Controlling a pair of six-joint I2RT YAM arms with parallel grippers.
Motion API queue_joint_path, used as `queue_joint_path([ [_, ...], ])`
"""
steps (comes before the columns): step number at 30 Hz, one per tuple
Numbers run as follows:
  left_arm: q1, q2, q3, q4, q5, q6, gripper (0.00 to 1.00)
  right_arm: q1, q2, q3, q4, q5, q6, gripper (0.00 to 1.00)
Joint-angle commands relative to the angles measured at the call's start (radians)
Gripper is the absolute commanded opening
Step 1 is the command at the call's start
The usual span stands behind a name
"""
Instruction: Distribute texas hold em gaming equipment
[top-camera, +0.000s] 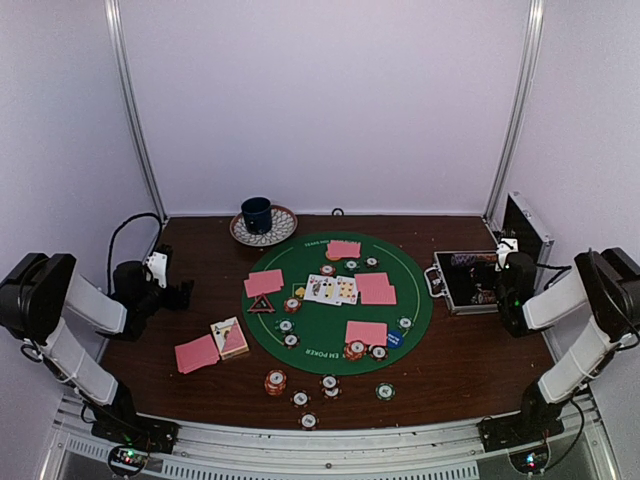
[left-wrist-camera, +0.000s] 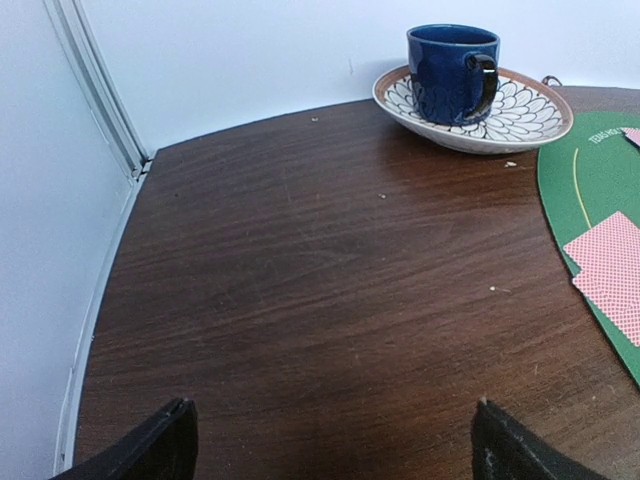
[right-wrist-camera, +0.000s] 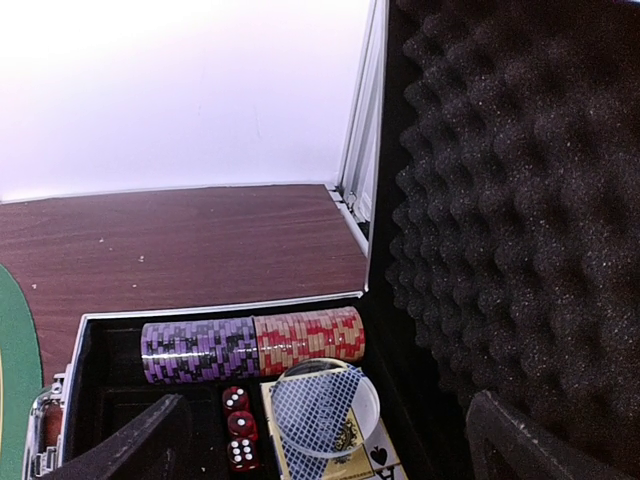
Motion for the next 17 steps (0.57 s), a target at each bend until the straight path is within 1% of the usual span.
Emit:
queue_joint_path([
  [1, 0.006, 0.002, 0.002, 0.059, -0.011, -0.008, 0.98, 0.001, 0.007, -0.002, 0.022, -0.006, -0.011, 0.99],
  [17, 0.006, 0.003, 0.002, 0.06, -0.01, -0.008, 0.98, 0.0, 0.005, 0.001, 0.014, -0.01, -0.009, 1.0],
])
